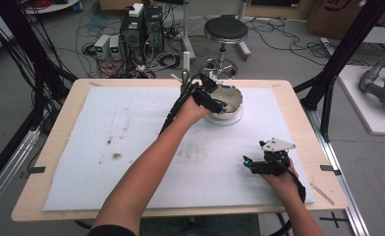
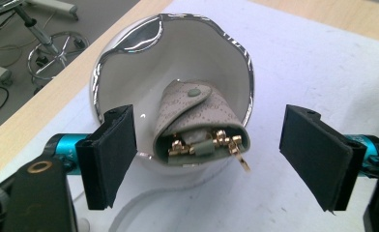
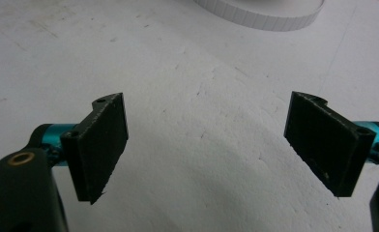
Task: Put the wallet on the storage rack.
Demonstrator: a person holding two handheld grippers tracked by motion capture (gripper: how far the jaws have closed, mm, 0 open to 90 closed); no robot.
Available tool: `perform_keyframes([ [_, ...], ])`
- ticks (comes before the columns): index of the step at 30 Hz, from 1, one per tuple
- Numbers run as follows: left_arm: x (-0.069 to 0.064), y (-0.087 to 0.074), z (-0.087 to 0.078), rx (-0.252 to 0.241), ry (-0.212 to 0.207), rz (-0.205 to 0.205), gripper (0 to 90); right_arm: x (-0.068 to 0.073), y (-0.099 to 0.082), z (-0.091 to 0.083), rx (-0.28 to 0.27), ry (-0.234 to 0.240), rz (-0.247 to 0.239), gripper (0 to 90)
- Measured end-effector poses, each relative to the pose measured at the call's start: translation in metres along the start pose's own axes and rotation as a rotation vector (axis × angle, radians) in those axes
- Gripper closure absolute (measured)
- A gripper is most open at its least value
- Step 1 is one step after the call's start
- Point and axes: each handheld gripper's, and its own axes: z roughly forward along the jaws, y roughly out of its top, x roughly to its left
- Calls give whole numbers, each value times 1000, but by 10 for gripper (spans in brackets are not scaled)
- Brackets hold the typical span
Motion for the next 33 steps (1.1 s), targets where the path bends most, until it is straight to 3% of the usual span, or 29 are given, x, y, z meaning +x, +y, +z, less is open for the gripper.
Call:
perform_keyframes([
  [5, -1, -10, -19, -52, -35, 6, 206, 0, 0, 1, 1, 0, -3, 158],
  [13, -8, -36, -47, -96, -91, 27, 207, 3, 2, 3, 8, 1, -6, 158],
  [18, -10, -57, -62, -85, -80, 45, 207, 4, 4, 4, 7, 4, -10, 158],
  [26, -8, -96, -95, -160, -51, 38, 207, 6, 5, 6, 3, 9, -12, 158],
  [33, -4, -140, -118, -200, -13, -13, 207, 6, 6, 7, 9, 12, -11, 158],
])
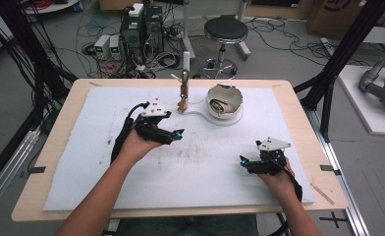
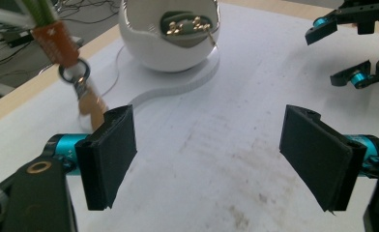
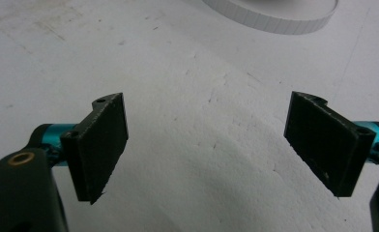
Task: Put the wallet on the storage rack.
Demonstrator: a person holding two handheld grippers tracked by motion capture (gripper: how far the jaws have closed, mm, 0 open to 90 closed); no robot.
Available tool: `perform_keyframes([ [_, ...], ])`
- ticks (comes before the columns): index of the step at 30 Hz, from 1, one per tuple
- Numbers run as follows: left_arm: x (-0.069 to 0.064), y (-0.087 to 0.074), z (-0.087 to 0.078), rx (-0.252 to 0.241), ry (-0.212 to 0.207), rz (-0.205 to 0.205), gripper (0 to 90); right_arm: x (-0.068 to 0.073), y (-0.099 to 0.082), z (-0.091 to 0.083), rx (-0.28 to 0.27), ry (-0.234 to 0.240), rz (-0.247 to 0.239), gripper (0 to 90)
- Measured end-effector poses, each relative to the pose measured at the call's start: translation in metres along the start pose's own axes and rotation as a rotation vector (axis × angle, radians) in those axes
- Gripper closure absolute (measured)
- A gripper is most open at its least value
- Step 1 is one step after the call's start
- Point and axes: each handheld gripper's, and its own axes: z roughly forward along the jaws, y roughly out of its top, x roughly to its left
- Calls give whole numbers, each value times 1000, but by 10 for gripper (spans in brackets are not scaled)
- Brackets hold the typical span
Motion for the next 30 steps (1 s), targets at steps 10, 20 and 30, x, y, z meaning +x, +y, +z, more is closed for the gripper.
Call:
perform_keyframes([
  [10, 9, -42, -39, -32, 69, -87, 206, 2, 4, 4, 1, 8, 0, 158],
  [20, 21, -87, -74, -40, 130, -156, 201, 1, 5, 6, -3, 3, 10, 157],
  [30, 28, -115, -92, -77, 162, -223, 200, -9, 4, 8, -6, -9, 50, 157],
])
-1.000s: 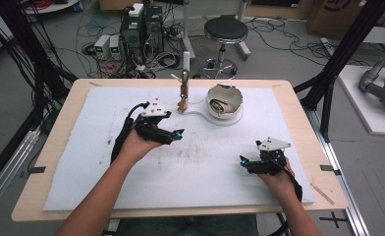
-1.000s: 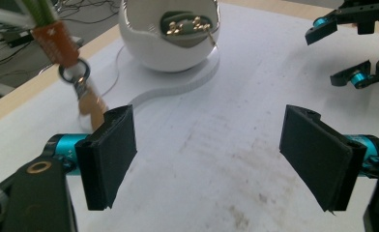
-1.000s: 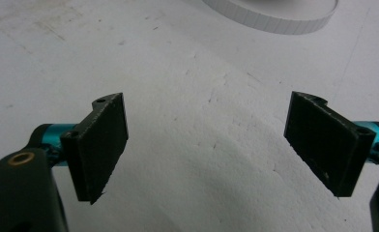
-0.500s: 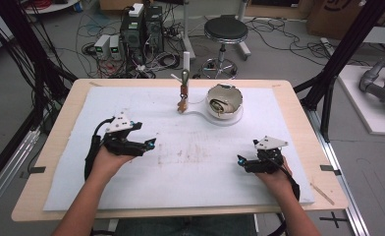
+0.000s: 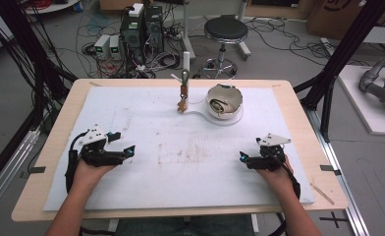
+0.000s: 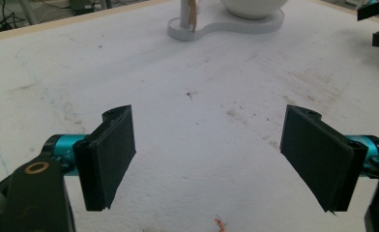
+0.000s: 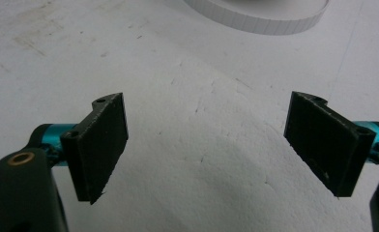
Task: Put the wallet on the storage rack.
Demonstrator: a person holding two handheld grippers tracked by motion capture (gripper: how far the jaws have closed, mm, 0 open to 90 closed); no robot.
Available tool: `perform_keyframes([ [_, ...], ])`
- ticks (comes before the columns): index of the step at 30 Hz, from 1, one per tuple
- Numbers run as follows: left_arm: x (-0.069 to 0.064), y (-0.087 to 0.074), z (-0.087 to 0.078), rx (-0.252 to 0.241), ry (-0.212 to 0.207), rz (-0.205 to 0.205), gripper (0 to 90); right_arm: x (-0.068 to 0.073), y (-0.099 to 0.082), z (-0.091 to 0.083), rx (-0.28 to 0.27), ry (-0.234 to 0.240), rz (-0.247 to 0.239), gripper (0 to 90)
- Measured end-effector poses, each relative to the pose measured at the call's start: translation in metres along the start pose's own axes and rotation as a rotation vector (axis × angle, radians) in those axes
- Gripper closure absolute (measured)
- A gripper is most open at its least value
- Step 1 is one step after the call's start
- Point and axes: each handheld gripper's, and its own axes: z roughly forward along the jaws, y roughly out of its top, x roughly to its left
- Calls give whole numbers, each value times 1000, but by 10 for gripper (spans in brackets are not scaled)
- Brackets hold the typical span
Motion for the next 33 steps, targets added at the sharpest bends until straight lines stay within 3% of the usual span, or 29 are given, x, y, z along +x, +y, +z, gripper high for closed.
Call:
perform_keyframes([
  [9, -1, -3, 8, 24, 9, 19, 200, -4, -2, -2, -6, 5, 3, 158],
  [33, -2, -7, 15, 50, -7, 3, 200, -4, -3, -7, -9, -9, 11, 157],
])
